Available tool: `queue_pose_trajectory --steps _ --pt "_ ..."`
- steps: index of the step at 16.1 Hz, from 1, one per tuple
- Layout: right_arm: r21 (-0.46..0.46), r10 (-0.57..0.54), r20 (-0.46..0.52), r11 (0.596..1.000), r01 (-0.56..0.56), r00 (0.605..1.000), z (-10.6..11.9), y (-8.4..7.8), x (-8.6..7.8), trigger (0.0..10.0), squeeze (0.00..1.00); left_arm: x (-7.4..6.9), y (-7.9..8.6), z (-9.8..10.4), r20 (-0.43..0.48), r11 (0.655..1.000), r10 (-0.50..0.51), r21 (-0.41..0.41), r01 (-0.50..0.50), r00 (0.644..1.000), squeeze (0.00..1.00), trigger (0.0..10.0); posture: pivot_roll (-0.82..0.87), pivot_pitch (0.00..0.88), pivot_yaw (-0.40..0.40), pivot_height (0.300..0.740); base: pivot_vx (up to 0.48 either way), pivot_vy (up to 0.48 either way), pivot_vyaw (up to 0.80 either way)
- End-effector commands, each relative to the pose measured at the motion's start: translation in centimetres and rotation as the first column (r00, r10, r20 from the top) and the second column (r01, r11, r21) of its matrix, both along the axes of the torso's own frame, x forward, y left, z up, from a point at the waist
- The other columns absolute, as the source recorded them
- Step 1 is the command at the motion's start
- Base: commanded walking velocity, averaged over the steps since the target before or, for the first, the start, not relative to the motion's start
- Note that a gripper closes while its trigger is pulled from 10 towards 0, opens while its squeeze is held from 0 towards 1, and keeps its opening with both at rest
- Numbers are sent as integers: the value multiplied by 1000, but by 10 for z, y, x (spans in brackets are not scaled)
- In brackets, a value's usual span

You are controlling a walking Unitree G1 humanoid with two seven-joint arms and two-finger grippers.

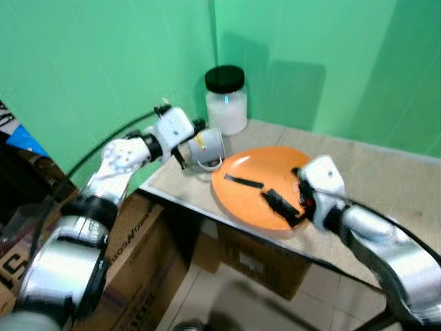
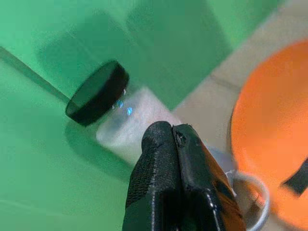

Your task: Setting the table

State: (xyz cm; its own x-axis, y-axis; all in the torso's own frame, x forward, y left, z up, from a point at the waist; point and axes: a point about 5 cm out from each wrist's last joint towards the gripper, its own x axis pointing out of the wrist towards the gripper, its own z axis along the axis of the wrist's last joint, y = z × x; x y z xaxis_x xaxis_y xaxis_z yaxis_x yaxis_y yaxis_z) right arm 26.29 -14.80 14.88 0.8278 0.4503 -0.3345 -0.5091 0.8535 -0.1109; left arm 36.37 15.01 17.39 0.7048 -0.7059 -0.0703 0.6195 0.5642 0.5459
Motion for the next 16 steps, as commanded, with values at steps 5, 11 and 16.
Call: queue_pose_trajectory --steps 5,11,16 --pt "151 -227 -81 960 237 971 -11 -10 46 10000 1000 -19 -29 -33 -148 992 -106 -87 93 983 1000 10000 -13 0 113 740 0 0 0" --pt "183 -311 -94 928 324 946 -6 -23 70 10000 1000 -23 -49 -66 -253 996 -88 2 92 963 1000 10000 -28 0 107 740 0 0 0" --pt "202 -350 -184 901 384 919 -19 -45 61 10000 1000 -37 -48 -77 -303 980 -171 47 194 938 1000 10000 -55 0 134 740 0 0 0"
